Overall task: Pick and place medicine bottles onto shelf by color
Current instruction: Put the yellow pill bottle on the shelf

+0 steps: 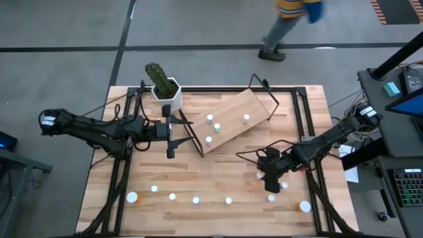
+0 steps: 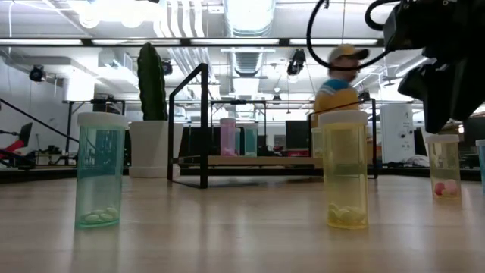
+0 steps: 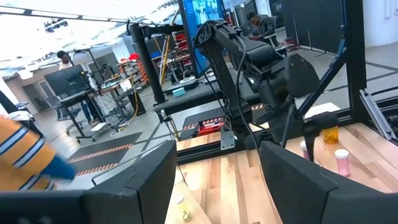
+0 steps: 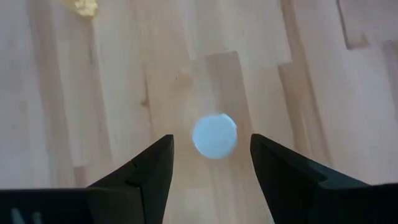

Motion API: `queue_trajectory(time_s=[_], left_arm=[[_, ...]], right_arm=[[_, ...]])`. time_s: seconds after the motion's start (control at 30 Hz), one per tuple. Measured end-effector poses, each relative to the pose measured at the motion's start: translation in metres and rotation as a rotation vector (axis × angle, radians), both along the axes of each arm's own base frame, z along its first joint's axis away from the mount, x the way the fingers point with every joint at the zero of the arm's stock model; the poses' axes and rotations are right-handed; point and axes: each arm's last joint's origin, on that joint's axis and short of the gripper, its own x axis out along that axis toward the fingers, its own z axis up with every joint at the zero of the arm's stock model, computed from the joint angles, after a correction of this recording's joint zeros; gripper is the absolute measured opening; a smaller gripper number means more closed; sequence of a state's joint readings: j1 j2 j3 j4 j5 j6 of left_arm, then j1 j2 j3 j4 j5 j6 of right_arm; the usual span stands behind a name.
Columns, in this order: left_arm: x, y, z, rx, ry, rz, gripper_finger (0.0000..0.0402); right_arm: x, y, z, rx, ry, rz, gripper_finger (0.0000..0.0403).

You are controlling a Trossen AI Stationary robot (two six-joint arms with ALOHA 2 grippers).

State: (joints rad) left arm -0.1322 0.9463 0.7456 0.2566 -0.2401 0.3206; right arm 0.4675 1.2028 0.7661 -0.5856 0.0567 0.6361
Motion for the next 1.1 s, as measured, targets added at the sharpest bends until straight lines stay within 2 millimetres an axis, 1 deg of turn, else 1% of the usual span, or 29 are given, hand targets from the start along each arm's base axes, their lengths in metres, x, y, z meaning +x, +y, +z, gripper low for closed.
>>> queue_trajectory(time_s=[0.13, 0.33, 0.43, 0.6, 0.73, 0.83, 1.1], left_arm=[[0.0, 0.0, 0.0, 0.0, -0.001, 0.0, 0.0215], [0.0, 0.0, 0.0, 0.001, 0.002, 0.0, 0.0215], [0.0, 0.0, 0.0, 0.001, 0.002, 0.0, 0.0215], [0.0, 0.0, 0.0, 0.001, 0.002, 0.0, 0.0215], [0.0, 0.0, 0.0, 0.001, 0.002, -0.001, 0.0215], [0.0, 0.0, 0.0, 0.001, 0.002, -0.001, 0.0215], [0.0, 0.0, 0.0, 0.001, 0.002, -0.001, 0.0215]], right_arm=[[0.002, 0.002, -0.009, -0.038, 0.027, 0.006, 0.0203], [0.009, 0.01, -0.018, -0.046, 0.014, 0.02, 0.0203], [0.009, 0.01, -0.018, -0.059, 0.005, 0.012, 0.0193], [0.009, 0.01, -0.017, -0.056, 0.002, 0.008, 0.0152], [0.009, 0.01, -0.017, -0.056, 0.003, 0.008, 0.0131], [0.009, 0.01, -0.017, -0.056, 0.003, 0.008, 0.0124], [0.009, 0.01, -0.017, -0.053, -0.001, 0.008, 0.0123]])
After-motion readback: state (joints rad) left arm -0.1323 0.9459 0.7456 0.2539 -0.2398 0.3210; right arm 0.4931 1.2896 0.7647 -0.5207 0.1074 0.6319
